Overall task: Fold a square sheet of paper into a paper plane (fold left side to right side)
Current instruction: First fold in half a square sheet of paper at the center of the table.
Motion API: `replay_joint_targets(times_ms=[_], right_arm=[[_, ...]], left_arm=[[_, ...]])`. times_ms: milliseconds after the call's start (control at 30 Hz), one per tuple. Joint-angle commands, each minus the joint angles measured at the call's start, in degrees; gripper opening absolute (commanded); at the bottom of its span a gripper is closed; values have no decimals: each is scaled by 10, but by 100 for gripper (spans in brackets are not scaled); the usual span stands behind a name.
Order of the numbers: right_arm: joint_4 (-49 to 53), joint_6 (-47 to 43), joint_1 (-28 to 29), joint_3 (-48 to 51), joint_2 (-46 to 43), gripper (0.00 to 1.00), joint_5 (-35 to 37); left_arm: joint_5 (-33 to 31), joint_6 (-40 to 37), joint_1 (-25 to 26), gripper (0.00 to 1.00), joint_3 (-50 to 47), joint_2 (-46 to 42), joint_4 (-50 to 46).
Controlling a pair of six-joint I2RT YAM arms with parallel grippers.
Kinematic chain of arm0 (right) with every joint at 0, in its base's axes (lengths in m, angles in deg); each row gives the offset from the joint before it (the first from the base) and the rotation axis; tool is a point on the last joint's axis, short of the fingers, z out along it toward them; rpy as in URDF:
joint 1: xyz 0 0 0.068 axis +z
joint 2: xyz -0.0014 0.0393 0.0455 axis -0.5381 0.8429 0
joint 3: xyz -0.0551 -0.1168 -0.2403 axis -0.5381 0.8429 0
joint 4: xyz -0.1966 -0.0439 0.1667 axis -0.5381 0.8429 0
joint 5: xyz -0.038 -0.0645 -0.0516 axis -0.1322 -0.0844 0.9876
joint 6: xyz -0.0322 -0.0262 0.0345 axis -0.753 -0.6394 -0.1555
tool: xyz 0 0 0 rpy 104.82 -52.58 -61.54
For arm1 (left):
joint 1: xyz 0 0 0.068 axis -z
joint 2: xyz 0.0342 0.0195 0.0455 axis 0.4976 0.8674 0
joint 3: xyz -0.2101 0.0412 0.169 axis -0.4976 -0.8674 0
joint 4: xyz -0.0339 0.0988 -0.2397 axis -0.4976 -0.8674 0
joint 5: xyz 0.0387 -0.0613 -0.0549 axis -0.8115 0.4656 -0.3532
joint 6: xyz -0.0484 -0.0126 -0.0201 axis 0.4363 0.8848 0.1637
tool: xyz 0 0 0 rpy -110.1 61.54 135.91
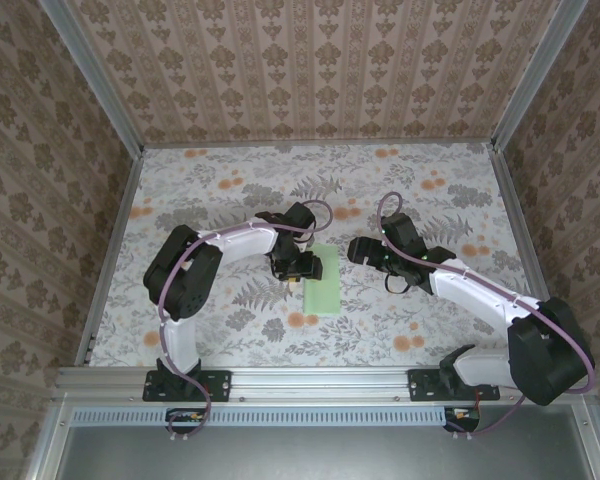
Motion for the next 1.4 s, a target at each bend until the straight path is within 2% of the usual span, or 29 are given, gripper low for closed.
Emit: replay_joint_targets(times_ms=[0,333,633,733,1000,1100,1200,1367], right_arm=[[-4,3,-2,7,-10,90,3],[-22,0,-2,1,14,89,-34],[-45,4,-2,-5,46,83,-79],[-60,10,-2,-9,66,75,-105],[-90,29,12,-35,152,32,-169],[-90,31,18,-44,175,21,-181],[-94,33,24,-51,193,16,-191],[-80,34,31,-66,219,14,-190]], left_arm=[[13,1,20,55,-19,62,45],[12,-6,21,55,-17,62,38],[12,-13,22,55,-15,64,31],[11,-13,22,55,-15,63,31],[9,-12,22,55,-15,63,31],[8,-11,23,55,-17,62,31],[7,-11,23,55,-17,62,31],[7,-11,23,55,-17,63,31]])
